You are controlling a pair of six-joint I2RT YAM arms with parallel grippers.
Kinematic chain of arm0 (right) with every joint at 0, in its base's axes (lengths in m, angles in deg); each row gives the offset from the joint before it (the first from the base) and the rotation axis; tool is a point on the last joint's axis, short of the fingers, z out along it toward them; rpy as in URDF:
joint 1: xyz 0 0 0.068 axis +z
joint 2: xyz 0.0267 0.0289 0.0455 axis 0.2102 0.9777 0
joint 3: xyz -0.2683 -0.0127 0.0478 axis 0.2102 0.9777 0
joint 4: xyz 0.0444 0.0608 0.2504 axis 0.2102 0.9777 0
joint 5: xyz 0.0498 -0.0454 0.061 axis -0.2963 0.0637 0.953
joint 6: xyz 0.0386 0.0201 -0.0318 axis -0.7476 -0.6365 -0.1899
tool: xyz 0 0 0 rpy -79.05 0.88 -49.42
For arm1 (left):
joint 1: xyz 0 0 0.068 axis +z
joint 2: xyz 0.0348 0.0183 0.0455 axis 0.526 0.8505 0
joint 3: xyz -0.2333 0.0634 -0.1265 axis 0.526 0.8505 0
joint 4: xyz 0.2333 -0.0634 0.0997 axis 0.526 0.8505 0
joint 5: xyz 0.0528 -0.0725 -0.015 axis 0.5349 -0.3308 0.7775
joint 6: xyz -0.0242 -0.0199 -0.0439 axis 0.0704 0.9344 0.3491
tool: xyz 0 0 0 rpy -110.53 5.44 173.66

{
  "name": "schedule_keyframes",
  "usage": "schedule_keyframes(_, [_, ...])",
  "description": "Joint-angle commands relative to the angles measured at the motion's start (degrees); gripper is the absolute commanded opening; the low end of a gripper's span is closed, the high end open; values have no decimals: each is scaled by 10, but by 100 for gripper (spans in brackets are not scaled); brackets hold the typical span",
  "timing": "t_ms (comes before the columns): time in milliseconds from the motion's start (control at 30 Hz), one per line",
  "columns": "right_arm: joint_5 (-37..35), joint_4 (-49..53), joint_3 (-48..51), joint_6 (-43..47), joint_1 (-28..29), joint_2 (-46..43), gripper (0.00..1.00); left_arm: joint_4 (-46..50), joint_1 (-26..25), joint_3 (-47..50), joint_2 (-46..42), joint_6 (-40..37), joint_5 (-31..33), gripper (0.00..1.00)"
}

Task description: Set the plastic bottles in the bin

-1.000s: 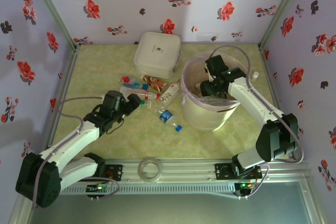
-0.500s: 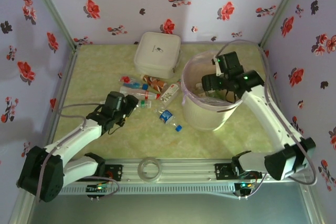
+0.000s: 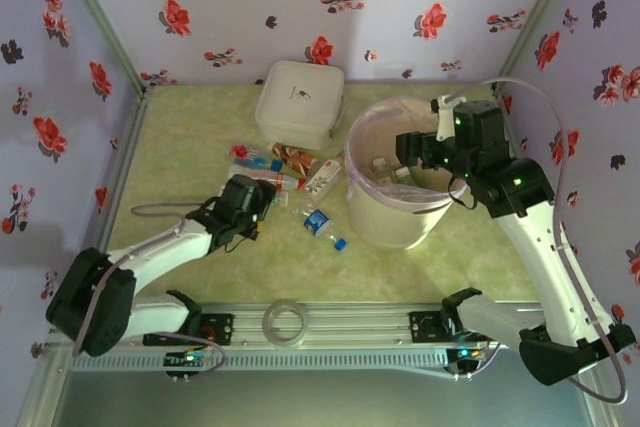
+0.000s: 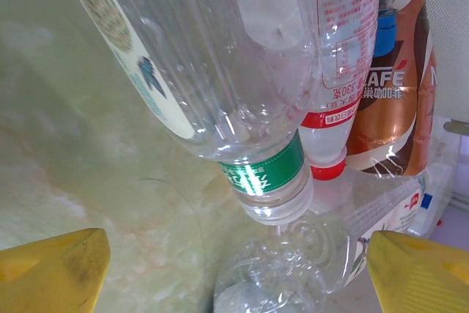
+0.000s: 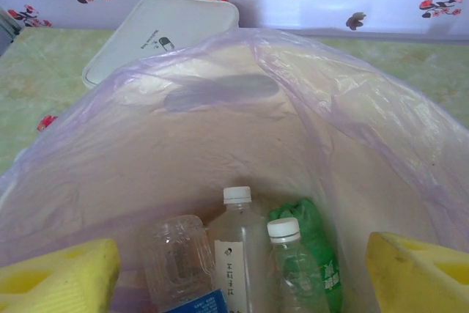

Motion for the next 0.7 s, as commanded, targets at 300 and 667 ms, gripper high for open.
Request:
schedule_keyframes(300, [-11,-6,-1,-9,-4,-13,87,-93,-28,-51,124,105,52,85])
schedule_keyframes(667, [-19,-6,10,-5,-4,-22,86,-129,-28,-47,155,133,84,76])
